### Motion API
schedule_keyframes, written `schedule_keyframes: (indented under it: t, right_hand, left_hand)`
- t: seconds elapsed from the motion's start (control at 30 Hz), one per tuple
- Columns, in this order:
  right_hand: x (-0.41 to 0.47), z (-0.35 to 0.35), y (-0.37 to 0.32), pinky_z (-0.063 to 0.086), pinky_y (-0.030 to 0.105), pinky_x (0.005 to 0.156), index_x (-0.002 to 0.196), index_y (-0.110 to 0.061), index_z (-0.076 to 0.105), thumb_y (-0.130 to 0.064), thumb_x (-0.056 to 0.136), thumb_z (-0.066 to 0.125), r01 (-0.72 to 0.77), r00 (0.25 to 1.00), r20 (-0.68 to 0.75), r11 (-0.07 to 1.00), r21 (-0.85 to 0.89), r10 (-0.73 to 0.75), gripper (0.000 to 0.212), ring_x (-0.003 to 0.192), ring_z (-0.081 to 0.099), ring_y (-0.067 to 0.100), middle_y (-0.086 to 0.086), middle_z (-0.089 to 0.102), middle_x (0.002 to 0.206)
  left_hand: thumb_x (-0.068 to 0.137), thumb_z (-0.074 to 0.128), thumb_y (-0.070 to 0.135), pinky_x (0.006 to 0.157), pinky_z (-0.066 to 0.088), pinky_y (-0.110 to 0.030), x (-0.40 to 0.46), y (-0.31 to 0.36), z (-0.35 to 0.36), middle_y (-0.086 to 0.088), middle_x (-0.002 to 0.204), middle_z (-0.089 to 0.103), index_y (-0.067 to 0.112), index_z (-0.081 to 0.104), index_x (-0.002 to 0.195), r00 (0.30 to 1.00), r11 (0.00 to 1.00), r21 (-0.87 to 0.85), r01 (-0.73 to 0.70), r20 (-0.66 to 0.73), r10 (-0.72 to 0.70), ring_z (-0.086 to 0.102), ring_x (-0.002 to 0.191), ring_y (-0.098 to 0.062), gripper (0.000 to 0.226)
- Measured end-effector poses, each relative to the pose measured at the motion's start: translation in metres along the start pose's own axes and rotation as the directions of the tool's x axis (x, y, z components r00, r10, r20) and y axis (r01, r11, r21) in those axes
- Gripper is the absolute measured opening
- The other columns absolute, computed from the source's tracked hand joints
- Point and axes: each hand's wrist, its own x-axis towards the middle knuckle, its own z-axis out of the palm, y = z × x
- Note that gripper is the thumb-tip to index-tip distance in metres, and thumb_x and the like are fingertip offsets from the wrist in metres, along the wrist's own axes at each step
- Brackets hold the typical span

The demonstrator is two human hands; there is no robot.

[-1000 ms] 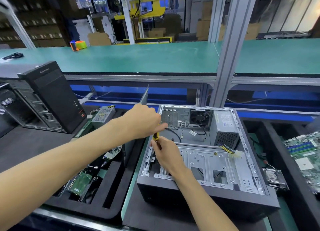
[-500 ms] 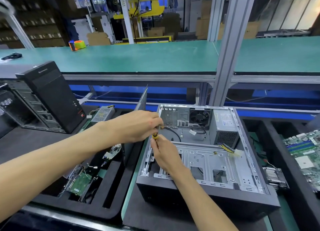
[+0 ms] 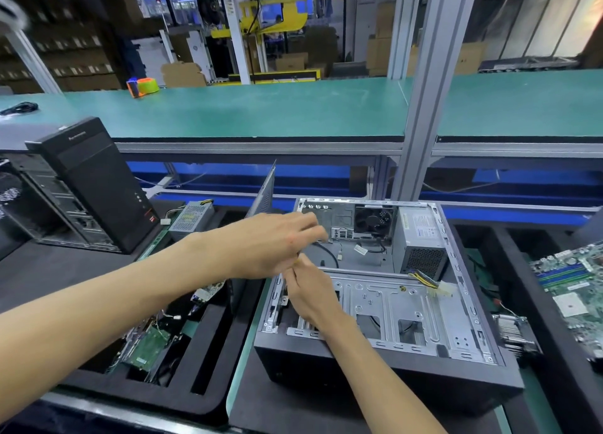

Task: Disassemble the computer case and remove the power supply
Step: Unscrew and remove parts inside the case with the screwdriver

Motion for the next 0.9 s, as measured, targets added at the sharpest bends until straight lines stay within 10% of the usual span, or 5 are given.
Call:
schedule_keyframes:
  t: [0.17,0.53,0.63,0.77,0.9]
  right_hand:
    - [0.001,0.003,-0.001,0.039,0.039,0.061,0.080,-0.032,0.031,-0.039,0.108,0.027,-0.004,1.000,-0.002,0.999,-0.049,0.004,0.030,0.064,0.052,0.024,-0.001,0.043,0.081]
    - [0.005,0.010,-0.001,0.043,0.043,0.061,0.089,-0.021,0.037,-0.040,0.109,0.027,0.006,1.000,0.002,0.985,-0.172,-0.006,0.030,0.062,0.051,0.030,-0.002,0.036,0.087]
    - [0.005,0.009,0.001,0.047,0.046,0.067,0.098,-0.014,0.049,-0.038,0.109,0.027,-0.001,1.000,0.018,0.988,-0.157,0.004,0.035,0.071,0.057,0.033,0.001,0.045,0.096]
    - [0.006,0.005,0.002,0.049,0.047,0.074,0.110,-0.012,0.058,-0.035,0.109,0.029,-0.034,0.999,0.023,0.996,-0.084,0.036,0.037,0.079,0.061,0.032,0.006,0.053,0.106]
    - [0.006,0.005,0.001,0.042,0.040,0.064,0.090,-0.020,0.042,-0.037,0.109,0.028,-0.009,1.000,0.013,0.992,-0.123,0.010,0.029,0.069,0.055,0.029,0.001,0.044,0.089]
  left_hand:
    - [0.102,0.050,0.015,0.088,0.046,-0.025,-0.003,-0.012,0.001,0.000,0.124,0.060,0.015,0.057,0.131,0.998,0.998,-0.048,0.050,0.025,-0.049,0.055,0.113,-0.016,0.030]
    - [0.107,0.043,0.033,0.041,0.028,-0.024,0.002,-0.008,0.004,0.005,0.057,0.033,0.021,0.055,0.104,0.928,0.817,0.472,0.333,-0.008,-0.373,0.026,0.041,-0.016,0.018]
    - [0.105,0.037,0.048,0.054,0.050,-0.037,-0.002,-0.008,0.016,0.001,0.105,0.058,0.029,0.040,0.137,0.947,0.884,0.349,0.311,-0.035,-0.319,0.061,0.077,-0.022,0.037]
    - [0.103,0.038,0.049,0.120,0.027,-0.040,-0.012,-0.005,0.014,-0.003,0.168,-0.002,0.030,0.002,0.160,0.998,0.981,0.184,0.061,0.019,-0.066,0.013,0.152,-0.023,0.070]
    - [0.096,0.051,0.004,0.076,0.053,-0.025,-0.012,-0.008,0.010,0.001,0.149,0.025,0.019,0.034,0.148,0.992,0.993,0.041,0.106,0.070,-0.109,0.054,0.114,-0.018,0.056]
